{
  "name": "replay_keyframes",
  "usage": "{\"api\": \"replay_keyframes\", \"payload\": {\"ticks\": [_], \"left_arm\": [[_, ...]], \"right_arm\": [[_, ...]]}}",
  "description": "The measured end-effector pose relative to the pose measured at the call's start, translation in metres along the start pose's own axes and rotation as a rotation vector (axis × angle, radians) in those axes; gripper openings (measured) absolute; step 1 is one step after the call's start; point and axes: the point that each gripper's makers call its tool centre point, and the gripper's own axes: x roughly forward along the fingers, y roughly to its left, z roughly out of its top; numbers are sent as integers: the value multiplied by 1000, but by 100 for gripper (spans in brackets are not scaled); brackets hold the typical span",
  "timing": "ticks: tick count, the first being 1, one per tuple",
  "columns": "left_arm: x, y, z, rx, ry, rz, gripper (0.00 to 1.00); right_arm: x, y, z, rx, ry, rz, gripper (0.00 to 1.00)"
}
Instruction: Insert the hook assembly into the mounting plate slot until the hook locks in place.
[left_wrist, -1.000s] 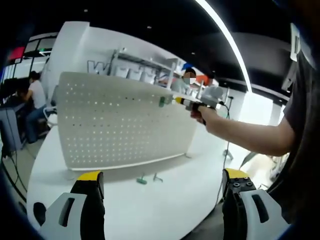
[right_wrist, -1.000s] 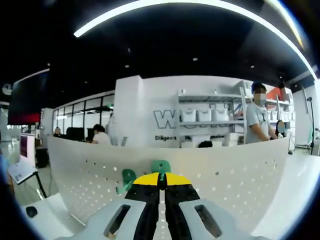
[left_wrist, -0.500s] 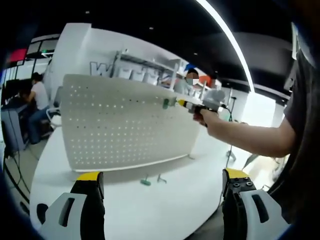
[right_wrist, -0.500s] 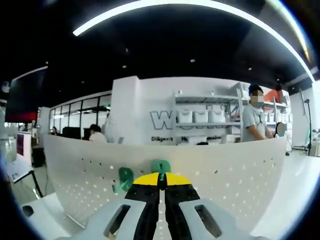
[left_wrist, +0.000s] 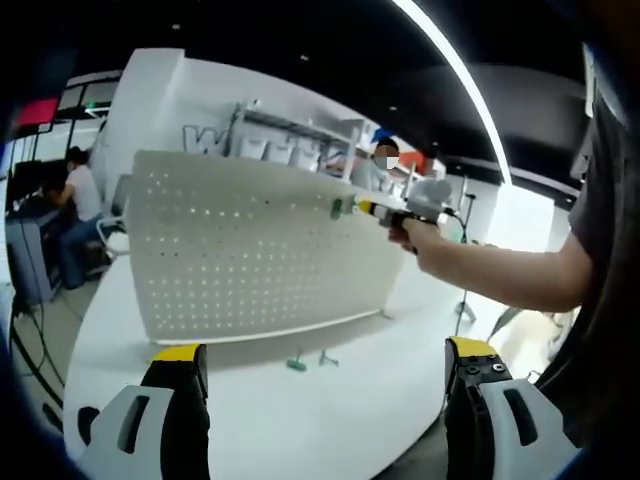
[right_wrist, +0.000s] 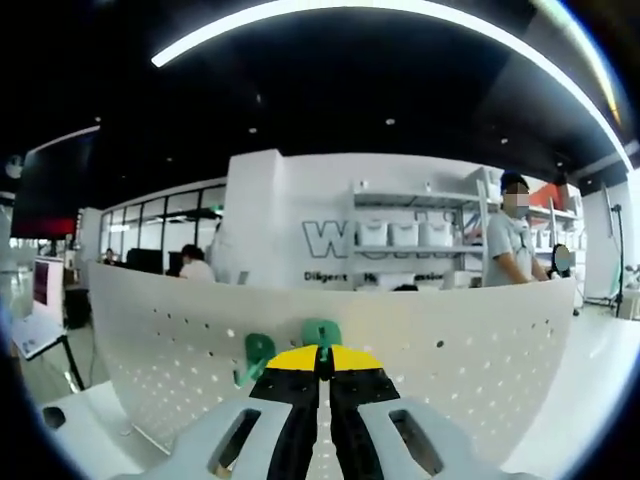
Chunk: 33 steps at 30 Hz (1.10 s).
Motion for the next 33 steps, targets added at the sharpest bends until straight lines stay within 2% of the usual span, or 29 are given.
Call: {"api": "replay_keyframes", "payload": {"ticks": [11, 16, 33], "left_arm": [[1, 2, -6, -3, 15, -7, 100], [4, 2, -4, 1, 13, -13, 100], [4, 1, -7, -8, 18, -9, 100]], "right_arm": [[-6, 5, 1, -6, 3, -13, 0], [-8, 6, 1, -5, 1, -13, 0], [-11, 13, -5, 36, 8, -27, 0]]}}
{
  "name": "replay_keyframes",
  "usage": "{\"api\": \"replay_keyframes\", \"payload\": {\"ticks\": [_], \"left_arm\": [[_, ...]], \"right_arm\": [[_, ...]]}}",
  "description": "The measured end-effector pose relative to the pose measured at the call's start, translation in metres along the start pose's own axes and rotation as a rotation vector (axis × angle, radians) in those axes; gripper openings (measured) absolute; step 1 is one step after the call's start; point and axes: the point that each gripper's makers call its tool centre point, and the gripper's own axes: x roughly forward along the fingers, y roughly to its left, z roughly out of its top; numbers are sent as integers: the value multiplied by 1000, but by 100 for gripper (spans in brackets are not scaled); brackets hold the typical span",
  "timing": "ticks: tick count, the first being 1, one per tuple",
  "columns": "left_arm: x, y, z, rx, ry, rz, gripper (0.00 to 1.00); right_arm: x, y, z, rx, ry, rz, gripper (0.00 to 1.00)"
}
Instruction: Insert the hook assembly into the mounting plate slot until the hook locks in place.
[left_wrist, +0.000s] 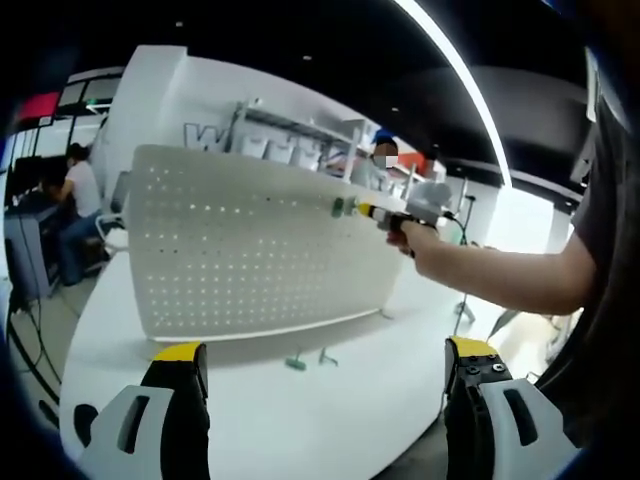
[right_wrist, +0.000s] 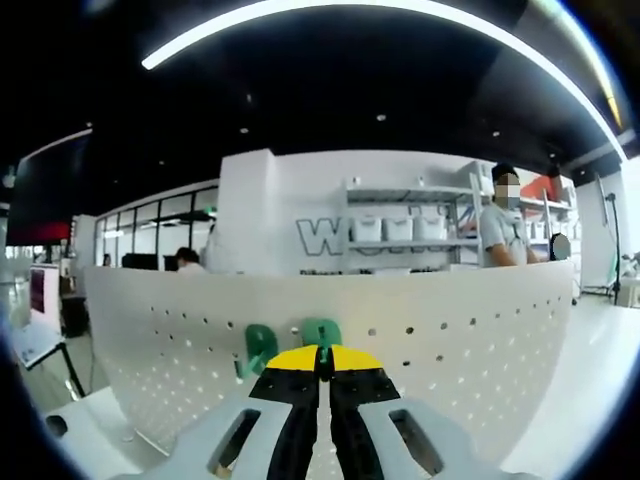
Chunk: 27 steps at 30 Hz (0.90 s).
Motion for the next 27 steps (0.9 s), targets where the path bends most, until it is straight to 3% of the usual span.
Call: {"api": "replay_keyframes", "payload": {"ticks": [12, 17, 27], "left_arm": [[-2, 4, 0, -4, -8, 11, 100], [-2, 5, -3, -9, -5, 14, 100], [1, 5, -1, -7, -7, 8, 100]], "right_arm": [[0, -5, -9, 42, -2, -27, 0], [-1, -5, 3, 28, -34, -30, 0], [6, -8, -7, 16, 8, -39, 0]]}}
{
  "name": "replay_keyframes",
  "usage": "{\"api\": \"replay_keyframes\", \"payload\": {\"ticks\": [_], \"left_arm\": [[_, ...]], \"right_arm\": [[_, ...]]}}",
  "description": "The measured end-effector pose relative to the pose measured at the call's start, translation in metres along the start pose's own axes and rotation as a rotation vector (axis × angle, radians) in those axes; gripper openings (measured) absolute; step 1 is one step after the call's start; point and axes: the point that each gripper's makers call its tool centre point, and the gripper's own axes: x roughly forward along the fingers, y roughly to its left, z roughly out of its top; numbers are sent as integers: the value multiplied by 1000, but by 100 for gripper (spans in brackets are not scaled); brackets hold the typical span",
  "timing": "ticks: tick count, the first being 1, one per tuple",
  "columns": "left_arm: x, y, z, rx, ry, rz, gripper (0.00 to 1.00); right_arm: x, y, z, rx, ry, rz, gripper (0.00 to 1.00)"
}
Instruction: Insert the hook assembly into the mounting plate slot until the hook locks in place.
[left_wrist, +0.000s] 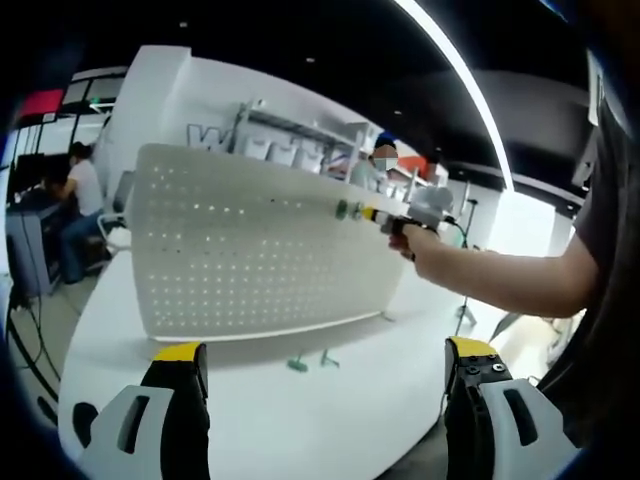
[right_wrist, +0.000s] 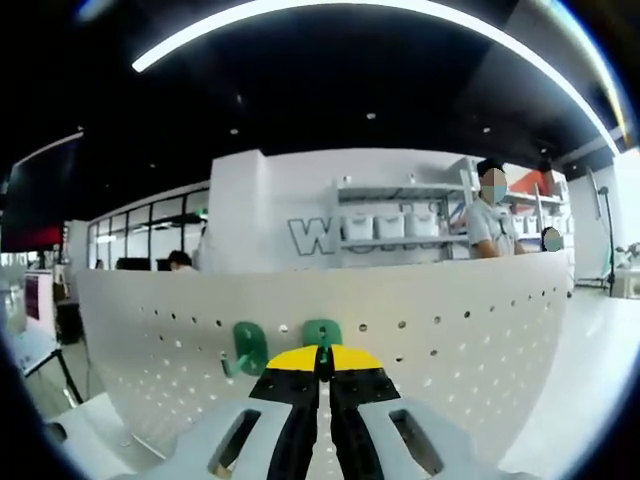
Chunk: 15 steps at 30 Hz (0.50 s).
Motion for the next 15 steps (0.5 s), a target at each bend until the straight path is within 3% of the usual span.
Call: {"api": "replay_keyframes", "payload": {"ticks": [12, 15], "left_arm": [[0, 2, -2, -4, 2, 2, 100], [0, 1, -1, 1, 0, -1, 100]], "right_arm": [[5, -4, -1, -26, 26, -3, 1], [6, -4, -1, -74, 33, -4, 1]]}}
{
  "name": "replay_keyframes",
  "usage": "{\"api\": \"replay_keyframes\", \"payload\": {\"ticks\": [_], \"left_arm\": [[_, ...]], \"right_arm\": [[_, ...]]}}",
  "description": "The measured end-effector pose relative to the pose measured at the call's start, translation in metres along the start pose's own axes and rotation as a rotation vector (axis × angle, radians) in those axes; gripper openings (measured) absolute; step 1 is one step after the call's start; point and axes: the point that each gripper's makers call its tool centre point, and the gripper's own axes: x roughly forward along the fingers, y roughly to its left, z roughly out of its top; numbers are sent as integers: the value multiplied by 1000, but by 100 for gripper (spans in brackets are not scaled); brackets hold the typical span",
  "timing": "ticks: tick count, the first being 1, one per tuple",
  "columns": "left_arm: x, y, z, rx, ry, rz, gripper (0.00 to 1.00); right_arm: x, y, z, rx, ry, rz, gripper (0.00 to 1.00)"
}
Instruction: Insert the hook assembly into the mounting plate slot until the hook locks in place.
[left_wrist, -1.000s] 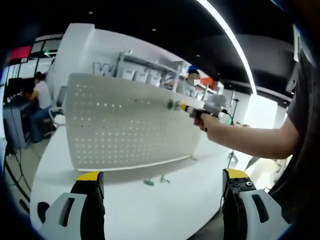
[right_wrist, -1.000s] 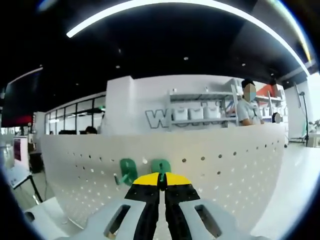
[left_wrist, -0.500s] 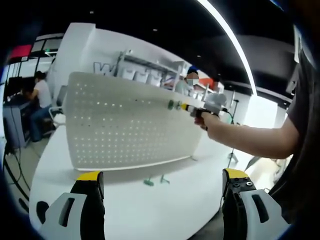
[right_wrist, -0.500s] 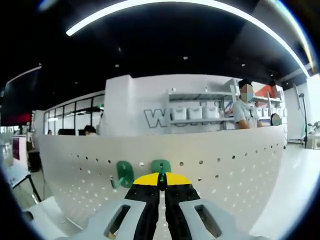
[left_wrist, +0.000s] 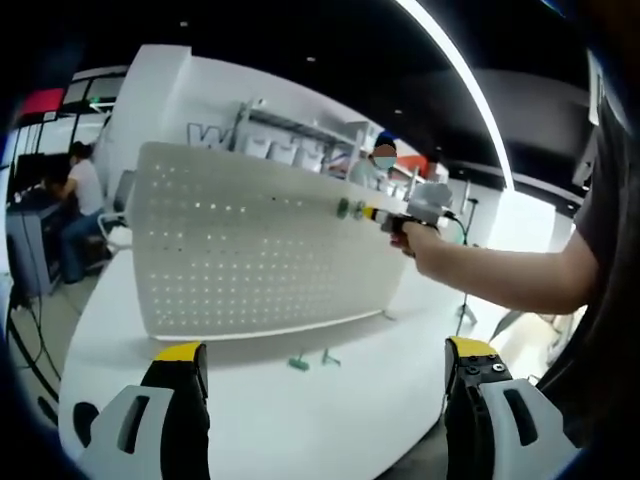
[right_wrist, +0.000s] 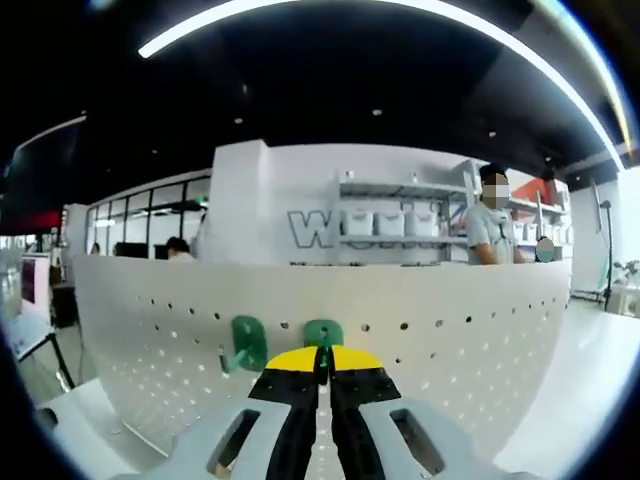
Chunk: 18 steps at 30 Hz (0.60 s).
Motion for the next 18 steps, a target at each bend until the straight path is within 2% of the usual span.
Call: {"api": "replay_keyframes", "payload": {"ticks": [4, 11, 18], "left_arm": [[-1, 0, 2, 3, -4, -1, 100], [-2, -2, 3, 8, -8, 0, 100], [-7, -6, 7, 15, -21, 0, 100]], "right_arm": [[2, -2, 5, 4, -7, -2, 5], [2, -5, 13, 13, -14, 12, 6], [-3, -7, 30, 23, -38, 18, 10]]}}
